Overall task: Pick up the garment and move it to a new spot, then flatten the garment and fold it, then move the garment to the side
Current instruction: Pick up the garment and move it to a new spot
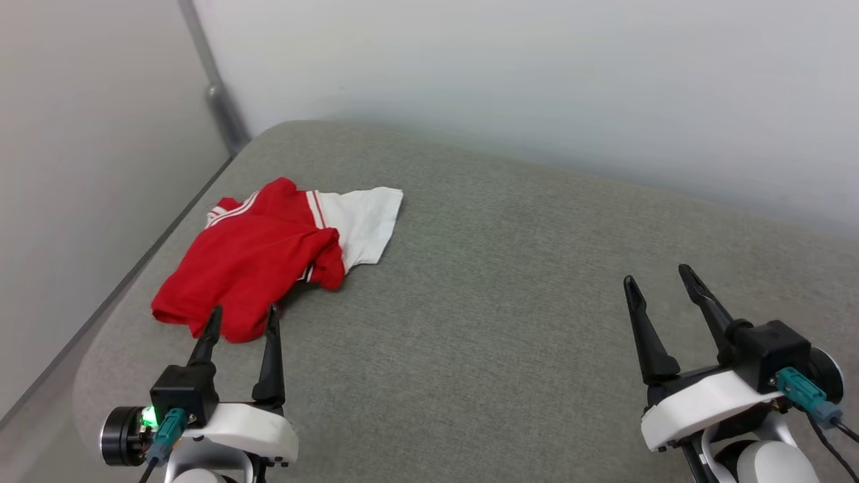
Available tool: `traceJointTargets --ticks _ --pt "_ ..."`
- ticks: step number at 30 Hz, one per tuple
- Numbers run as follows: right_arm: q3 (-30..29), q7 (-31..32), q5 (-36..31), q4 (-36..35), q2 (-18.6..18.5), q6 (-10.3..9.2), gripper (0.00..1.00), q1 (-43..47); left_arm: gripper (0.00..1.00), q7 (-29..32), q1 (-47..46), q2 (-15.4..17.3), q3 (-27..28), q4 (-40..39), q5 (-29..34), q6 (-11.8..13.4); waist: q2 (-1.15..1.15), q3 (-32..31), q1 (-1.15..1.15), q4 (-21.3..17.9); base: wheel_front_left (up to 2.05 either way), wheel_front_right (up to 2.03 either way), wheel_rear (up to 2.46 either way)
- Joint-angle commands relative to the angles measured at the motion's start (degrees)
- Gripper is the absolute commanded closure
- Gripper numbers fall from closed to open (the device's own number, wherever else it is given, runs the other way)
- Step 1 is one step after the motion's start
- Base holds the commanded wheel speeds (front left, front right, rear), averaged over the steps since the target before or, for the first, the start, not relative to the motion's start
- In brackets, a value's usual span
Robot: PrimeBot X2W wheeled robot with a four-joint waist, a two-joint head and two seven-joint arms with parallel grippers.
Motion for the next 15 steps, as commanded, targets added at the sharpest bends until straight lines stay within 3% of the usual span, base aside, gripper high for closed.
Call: traceJointTargets --ticks 1,7,15 --pt "0.1 -0.3 0.0 -0.2 0.3 0.0 0.0 -0.5 0.0 -0.1 0.6 0.0 0.5 -0.1 0.1 0.0 0.0 0.0 0.0 3.2 0.0 0.0 0.0" --pt "0.4 -0.4 0.0 -0.3 0.5 0.0 0.0 -0.5 0.0 -0.1 1.0 0.0 1.5 -0.4 0.3 -0.2 0.0 0.0 0.0 6.1 0.0 0.0 0.0" --pt "0.5 -0.1 -0.2 -0.6 0.6 0.0 0.0 -0.5 0.0 -0.1 0.9 -0.2 2.0 -0.8 0.6 -0.3 0.0 0.2 0.0 7.2 0.0 0.0 0.0"
